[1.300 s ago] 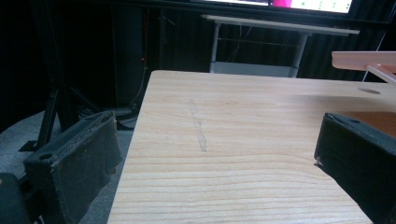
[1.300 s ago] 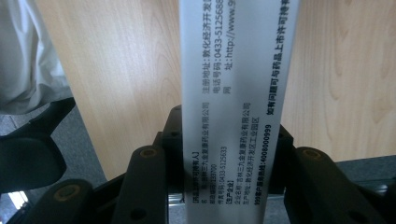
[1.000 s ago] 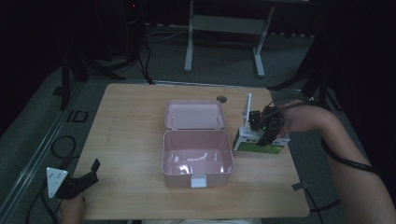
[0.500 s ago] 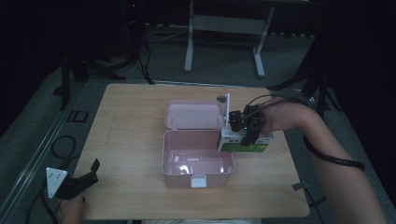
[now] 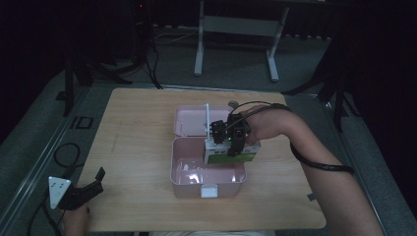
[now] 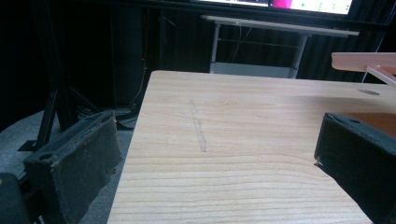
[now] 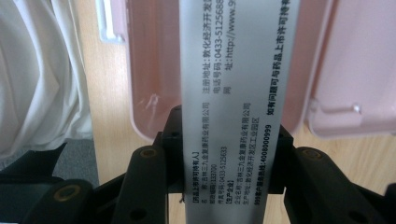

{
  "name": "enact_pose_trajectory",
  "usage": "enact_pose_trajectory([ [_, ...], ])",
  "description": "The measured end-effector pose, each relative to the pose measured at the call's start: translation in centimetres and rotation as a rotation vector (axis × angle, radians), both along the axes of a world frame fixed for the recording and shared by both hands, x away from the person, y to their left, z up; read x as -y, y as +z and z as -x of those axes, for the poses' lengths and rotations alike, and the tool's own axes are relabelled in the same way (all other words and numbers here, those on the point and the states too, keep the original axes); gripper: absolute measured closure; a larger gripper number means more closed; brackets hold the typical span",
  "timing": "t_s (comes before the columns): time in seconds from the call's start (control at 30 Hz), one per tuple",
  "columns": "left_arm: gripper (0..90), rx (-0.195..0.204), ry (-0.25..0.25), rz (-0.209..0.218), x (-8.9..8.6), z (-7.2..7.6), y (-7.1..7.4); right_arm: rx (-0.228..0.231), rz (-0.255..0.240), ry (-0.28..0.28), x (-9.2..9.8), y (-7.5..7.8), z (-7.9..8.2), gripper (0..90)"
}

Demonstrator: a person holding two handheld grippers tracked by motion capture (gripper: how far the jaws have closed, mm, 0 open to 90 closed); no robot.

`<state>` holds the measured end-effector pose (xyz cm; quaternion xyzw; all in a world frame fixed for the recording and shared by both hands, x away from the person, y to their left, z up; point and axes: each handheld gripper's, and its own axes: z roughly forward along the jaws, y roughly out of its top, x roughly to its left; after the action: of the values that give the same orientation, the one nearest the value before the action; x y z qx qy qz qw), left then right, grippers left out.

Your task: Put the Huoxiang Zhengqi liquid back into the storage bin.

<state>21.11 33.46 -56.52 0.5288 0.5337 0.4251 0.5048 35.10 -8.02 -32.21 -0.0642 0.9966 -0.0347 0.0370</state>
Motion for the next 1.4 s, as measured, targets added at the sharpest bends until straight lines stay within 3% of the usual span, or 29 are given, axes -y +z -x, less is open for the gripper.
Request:
enact_pose_trajectory([
  [0.5, 0.3, 0.001, -0.002, 0.000, 0.0, 0.0, 0.0, -0.044, 0.003, 0.020, -3.2, -2.9, 0.5, 62.4],
  [1.07, 0.3, 0.000, -0.003, 0.000, 0.0, 0.0, 0.0, -0.094, 0.011, -0.013, -3.0, -9.2, -0.7, 62.2],
  [1.4, 0.3, 0.000, -0.005, -0.001, 0.0, 0.0, 0.0, -0.121, 0.004, -0.028, -3.0, -11.5, -0.8, 62.1],
])
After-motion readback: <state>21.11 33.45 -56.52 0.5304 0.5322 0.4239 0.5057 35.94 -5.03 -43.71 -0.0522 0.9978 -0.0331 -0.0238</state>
